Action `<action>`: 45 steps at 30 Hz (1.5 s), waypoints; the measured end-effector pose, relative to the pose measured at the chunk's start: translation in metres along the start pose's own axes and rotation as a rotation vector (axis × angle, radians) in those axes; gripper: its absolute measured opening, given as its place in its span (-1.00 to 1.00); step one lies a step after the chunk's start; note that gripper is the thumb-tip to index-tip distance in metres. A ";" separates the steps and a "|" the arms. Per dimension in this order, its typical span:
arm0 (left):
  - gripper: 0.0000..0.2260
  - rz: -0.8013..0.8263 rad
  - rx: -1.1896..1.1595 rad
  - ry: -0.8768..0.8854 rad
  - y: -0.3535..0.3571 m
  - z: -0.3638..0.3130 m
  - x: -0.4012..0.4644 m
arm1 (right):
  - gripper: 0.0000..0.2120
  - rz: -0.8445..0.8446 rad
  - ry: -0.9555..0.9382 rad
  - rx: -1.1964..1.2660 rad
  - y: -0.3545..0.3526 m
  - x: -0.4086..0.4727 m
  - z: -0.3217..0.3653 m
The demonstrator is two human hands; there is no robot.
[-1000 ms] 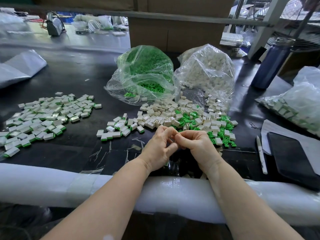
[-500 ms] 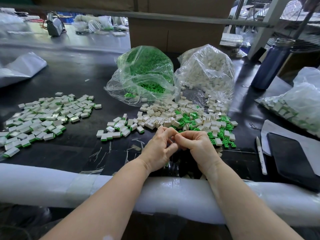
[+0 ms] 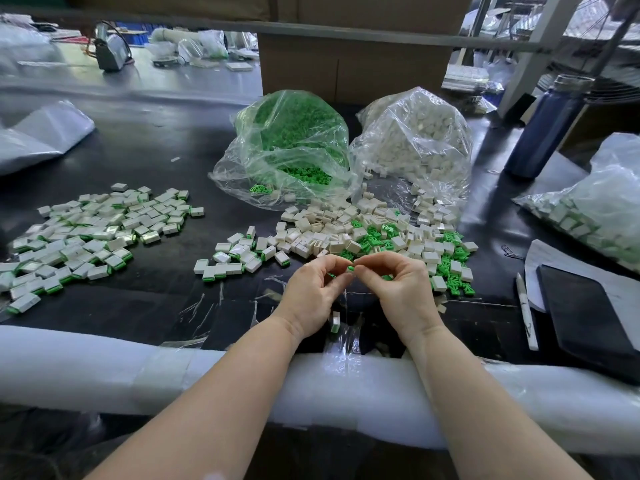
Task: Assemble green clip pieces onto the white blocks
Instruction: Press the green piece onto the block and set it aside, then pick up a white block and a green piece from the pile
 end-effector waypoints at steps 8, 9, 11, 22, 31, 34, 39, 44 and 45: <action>-0.87 -0.026 0.032 -0.015 -0.001 -0.001 -0.002 | -0.94 0.068 0.045 -0.149 0.007 0.000 -0.010; -0.87 -0.031 0.032 -0.016 -0.002 -0.001 -0.002 | -0.95 0.070 0.044 -0.144 0.007 0.000 -0.009; -0.86 -0.055 0.037 -0.016 -0.004 -0.001 -0.002 | -0.95 0.060 0.039 -0.140 0.005 0.000 -0.008; -0.83 -0.531 0.086 -0.065 -0.050 0.006 -0.008 | -0.90 -0.090 0.109 -0.201 -0.013 -0.001 -0.015; -0.69 -0.551 0.197 -0.236 -0.052 0.022 -0.005 | -0.90 -0.104 0.095 -0.304 -0.017 0.000 -0.017; -0.67 -0.530 0.245 -0.256 -0.049 0.023 -0.004 | -0.90 -0.092 0.086 -0.326 -0.016 0.000 -0.017; -0.63 -0.475 0.331 -0.281 -0.043 0.022 -0.001 | -0.91 -0.061 0.080 -0.372 -0.014 0.001 -0.018; -0.63 -0.505 0.375 -0.175 -0.041 0.013 -0.004 | -0.86 0.059 -0.039 -0.479 0.001 0.001 -0.007; -0.67 -0.513 0.379 -0.130 -0.040 0.009 -0.005 | -0.85 0.098 -0.080 -0.502 0.006 0.001 -0.003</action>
Point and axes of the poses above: each hand's wrist, its own x-axis towards the middle knuckle, its own y-axis out of the palm, z = x × y, the point moved 9 cm from there along x, towards the middle knuckle, and after that the axes turned 10 degrees about -y, right-handed, at the moved point
